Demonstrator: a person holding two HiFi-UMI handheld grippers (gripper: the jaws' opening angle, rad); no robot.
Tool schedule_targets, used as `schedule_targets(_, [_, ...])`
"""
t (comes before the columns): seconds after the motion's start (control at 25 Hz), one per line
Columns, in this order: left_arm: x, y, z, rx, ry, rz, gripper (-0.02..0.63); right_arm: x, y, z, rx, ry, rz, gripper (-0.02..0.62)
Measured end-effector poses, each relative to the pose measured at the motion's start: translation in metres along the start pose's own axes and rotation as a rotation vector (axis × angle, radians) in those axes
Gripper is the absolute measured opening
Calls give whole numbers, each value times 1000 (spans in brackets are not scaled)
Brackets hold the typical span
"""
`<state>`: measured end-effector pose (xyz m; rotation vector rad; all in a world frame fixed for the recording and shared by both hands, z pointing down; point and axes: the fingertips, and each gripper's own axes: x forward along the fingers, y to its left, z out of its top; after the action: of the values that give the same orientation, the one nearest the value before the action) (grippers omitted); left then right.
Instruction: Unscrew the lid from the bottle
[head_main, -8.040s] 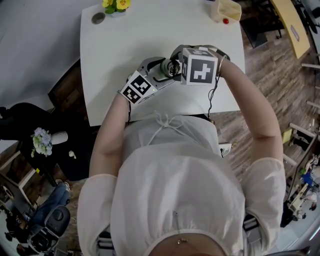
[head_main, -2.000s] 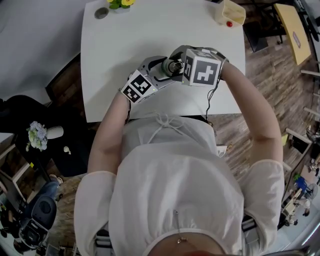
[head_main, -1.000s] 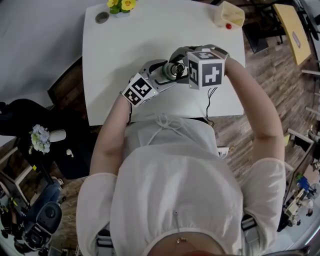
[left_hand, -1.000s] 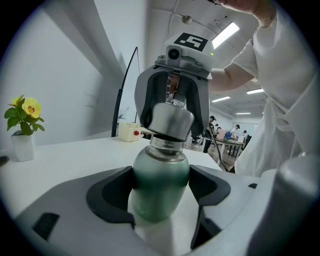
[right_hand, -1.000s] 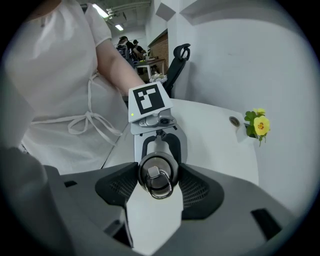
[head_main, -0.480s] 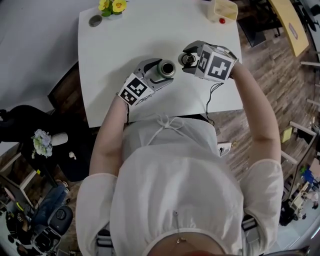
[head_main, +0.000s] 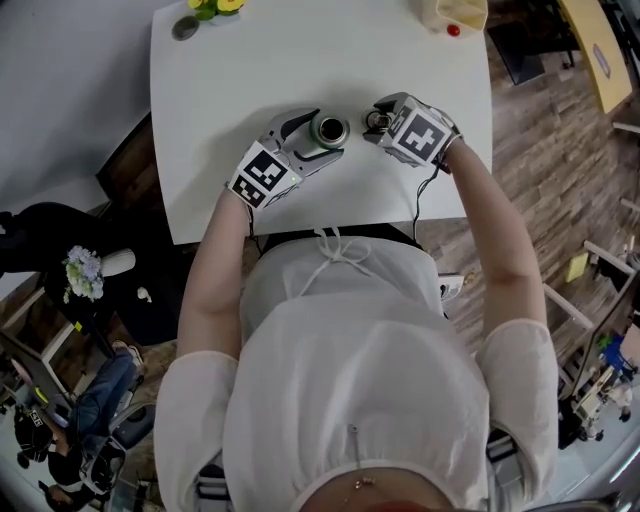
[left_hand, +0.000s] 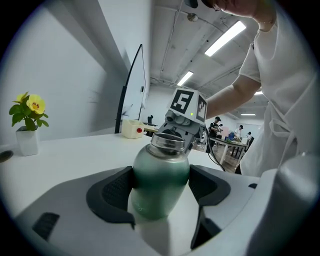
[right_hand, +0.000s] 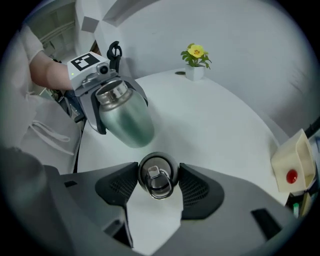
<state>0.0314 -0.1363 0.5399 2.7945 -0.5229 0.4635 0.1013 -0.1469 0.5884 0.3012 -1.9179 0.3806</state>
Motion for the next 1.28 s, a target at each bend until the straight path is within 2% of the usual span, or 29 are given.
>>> schedule_targets(0.4, [2, -1, 1, -26, -9, 2, 365, 16, 6, -11, 99, -2, 23, 270])
schedule_targets(0.68, [2, -1, 4, -33, -15, 13, 365, 15, 3, -12, 103, -31, 4, 273])
schedule_targets(0.84, [-3, -1, 2, -19, -9, 62, 365, 6, -1, -8, 132, -117, -38, 342])
schedule_targets(1.0, [-15, -1, 17, -30, -49, 116, 365, -18, -2, 3, 155, -200, -61, 348])
schedule_targets(1.12, [-28, -6, 32, -28, -66, 142, 365, -44, -6, 16, 112, -279, -153, 290])
schedule_targets(1.28, [-57, -3, 67, 27, -109, 204, 365, -93, -16, 41, 135, -441, -278, 242])
